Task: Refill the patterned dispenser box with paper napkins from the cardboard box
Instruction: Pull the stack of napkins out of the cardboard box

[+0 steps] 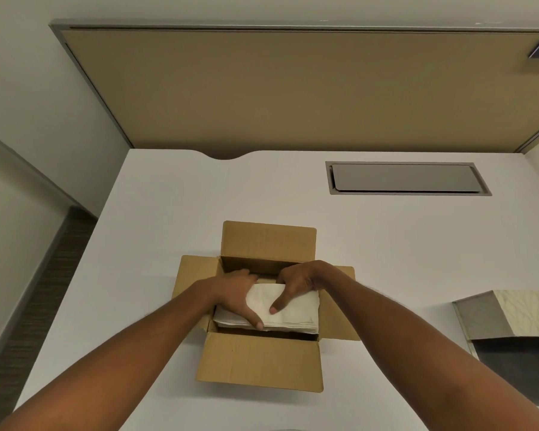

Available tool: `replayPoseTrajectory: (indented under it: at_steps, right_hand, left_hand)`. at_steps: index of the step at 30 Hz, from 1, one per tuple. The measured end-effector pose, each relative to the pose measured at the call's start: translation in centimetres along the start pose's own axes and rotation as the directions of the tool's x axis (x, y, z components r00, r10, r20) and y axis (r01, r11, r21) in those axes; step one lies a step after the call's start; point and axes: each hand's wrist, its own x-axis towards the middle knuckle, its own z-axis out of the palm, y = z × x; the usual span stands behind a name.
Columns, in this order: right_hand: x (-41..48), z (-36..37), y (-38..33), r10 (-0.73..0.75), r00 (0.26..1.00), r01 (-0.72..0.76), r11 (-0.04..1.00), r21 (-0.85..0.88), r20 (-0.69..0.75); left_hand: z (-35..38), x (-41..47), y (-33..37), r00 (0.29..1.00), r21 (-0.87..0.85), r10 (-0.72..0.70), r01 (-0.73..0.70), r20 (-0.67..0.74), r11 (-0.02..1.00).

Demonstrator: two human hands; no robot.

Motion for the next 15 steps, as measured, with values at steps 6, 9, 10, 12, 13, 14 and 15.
replayPoseTrajectory:
  at_steps: [6,9,10,12,13,14,15]
  right_hand:
    - [-0.3,-0.2,-0.1,-0.01,1.0,0.01,0.998,0.061,0.01]
    - [-0.6,-0.4,-0.3,-0.014,1.0,0.012,0.995,0.096,0.021]
    - [-0.7,-0.5,-0.4,-0.015,1.0,0.012,0.994,0.105,0.026]
    - [-1.2,-0.7,-0.7,-0.018,0.999,0.014,0.993,0.12,0.035]
    - [-1.5,-0.9,-1.0,-0.021,0.999,0.016,0.992,0.126,0.038]
    - [-1.8,-1.1,-1.2,-0.025,0.999,0.02,0.992,0.127,0.04]
    - [-2.1,-1.2,-1.4,-0.03,0.999,0.025,0.992,0.122,0.041]
  left_hand:
    - [1.7,-2.0,-0.7,0.908,0.066,0.142,-0.125,-0.394,0.99]
    - [2.0,-2.3,-0.6,0.9,0.032,0.125,-0.123,-0.417,0.992]
    - [2.0,-2.3,-0.5,0.9,0.022,0.119,-0.121,-0.419,0.992]
    - [1.8,-2.1,-0.5,0.899,-0.009,0.112,-0.128,-0.423,0.992]
    - [1.7,-2.2,-0.5,0.898,-0.044,0.107,-0.139,-0.427,0.989]
    - [1.7,-2.1,-0.6,0.895,-0.09,0.097,-0.151,-0.436,0.984]
    - [1.6,-2.1,-0.7,0.892,-0.136,0.087,-0.162,-0.443,0.977]
